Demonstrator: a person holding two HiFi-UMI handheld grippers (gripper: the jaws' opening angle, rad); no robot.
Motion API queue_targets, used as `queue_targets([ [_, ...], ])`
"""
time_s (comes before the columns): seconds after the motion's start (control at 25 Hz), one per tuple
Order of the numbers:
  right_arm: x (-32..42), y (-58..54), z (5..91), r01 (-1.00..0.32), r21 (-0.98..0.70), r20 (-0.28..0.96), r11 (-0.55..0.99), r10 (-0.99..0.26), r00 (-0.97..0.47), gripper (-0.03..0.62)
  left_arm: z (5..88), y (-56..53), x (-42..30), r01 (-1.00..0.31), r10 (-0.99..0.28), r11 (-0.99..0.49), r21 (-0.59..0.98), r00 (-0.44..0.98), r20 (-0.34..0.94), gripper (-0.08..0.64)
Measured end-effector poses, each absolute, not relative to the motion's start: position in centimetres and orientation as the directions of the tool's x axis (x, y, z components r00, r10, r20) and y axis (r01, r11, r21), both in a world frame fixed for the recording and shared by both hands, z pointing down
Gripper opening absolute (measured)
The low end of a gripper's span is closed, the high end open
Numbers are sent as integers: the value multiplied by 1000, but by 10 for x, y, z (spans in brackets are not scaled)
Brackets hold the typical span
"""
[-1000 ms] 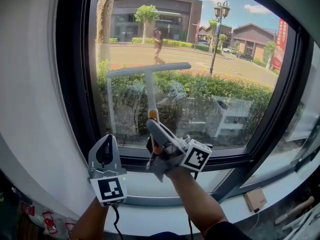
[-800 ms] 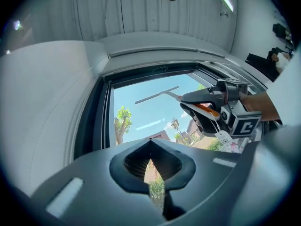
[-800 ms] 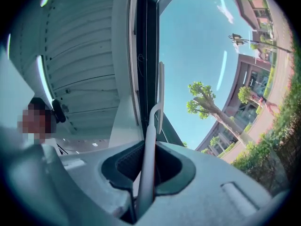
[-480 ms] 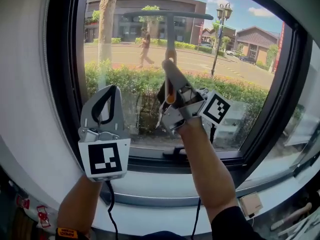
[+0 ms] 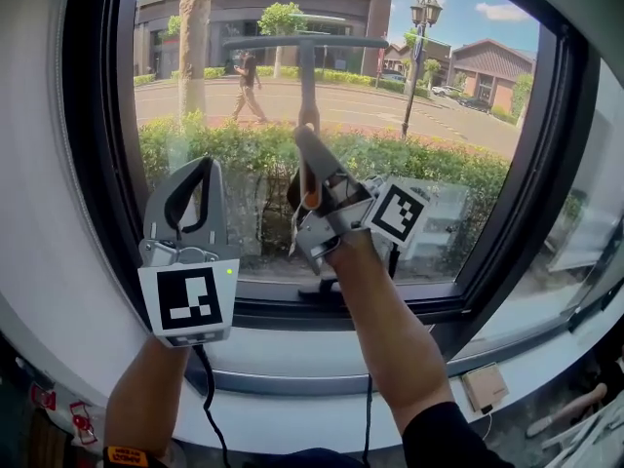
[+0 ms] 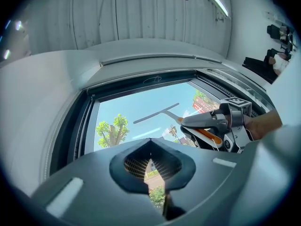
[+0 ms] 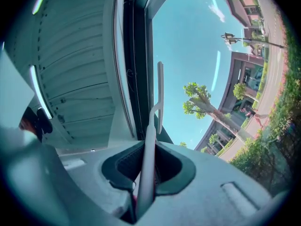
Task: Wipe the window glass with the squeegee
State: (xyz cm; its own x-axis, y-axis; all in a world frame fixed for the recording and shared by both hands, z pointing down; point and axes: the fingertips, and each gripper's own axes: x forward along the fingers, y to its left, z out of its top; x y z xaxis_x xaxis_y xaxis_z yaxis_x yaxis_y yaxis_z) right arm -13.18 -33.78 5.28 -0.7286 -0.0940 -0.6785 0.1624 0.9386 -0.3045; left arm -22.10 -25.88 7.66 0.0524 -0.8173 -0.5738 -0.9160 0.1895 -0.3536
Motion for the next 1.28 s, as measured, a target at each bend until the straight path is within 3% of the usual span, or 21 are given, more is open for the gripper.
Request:
queue_targets([
  [0.2, -127, -332, 86, 175, -349, -669, 920, -114, -734, 46, 111, -274, -215, -921, -850, 157, -355, 57, -523, 18],
  [0.48, -124, -321, 195, 183, -462, -637, 868, -181, -749, 48, 241, -299, -216, -942, -952, 70, -328, 35, -304, 18],
  [0.72, -112, -314, 266, 187, -548, -613, 815, -239, -753, 49, 313, -306, -201, -948, -980, 21, -319, 44, -196, 18],
  [1.28, -103, -315, 285, 155, -518, -577, 841, -210, -790, 48, 324, -326, -198, -948, -982, 24, -317, 37, -186, 18],
])
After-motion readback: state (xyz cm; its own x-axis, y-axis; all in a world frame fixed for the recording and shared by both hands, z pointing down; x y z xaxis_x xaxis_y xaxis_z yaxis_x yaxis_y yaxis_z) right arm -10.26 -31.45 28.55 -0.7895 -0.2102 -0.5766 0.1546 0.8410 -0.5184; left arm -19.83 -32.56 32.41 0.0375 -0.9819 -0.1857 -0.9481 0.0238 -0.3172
